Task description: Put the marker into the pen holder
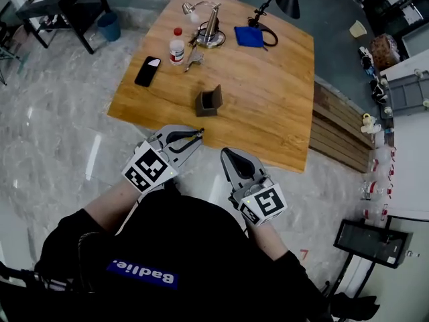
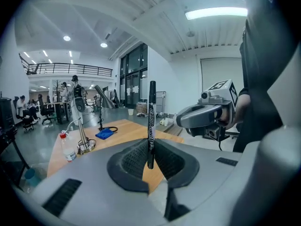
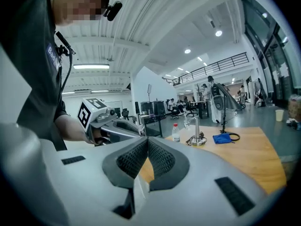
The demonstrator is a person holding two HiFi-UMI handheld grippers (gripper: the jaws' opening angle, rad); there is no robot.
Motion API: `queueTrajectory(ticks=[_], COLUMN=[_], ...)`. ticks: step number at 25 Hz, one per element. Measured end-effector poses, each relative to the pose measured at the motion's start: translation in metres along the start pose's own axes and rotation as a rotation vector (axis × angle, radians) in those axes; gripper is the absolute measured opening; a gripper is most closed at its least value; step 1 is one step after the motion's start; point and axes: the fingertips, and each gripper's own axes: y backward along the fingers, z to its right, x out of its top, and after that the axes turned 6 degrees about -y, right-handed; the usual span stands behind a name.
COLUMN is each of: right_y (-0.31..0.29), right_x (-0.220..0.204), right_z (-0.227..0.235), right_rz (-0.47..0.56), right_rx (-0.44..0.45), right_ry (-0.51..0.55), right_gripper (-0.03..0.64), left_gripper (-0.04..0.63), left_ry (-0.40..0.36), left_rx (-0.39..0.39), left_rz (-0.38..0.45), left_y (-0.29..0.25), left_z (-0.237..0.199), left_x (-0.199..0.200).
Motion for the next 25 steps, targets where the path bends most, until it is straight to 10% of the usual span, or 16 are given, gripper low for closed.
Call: queueTrajectory(ticks=[13,25], right_y=[-0.03,-0.018], right_x=[0.011,0.004], right_z=[0.064,0.14], right_rz=[0.003,-0.026], right_rx=[-0.095,-0.002], right_ry=[-0.023,-0.07], right_gripper=[0.006,0.006], left_gripper=[0.048,0.048], left_ry=[-0.004,0.082], left_rx=[-0.038,0.133], left_rz=[0.036,0.073], left_y=[-0.062,-0.13], left_z=[-0.075,-0.116], left_x=[-0.015,-0.056])
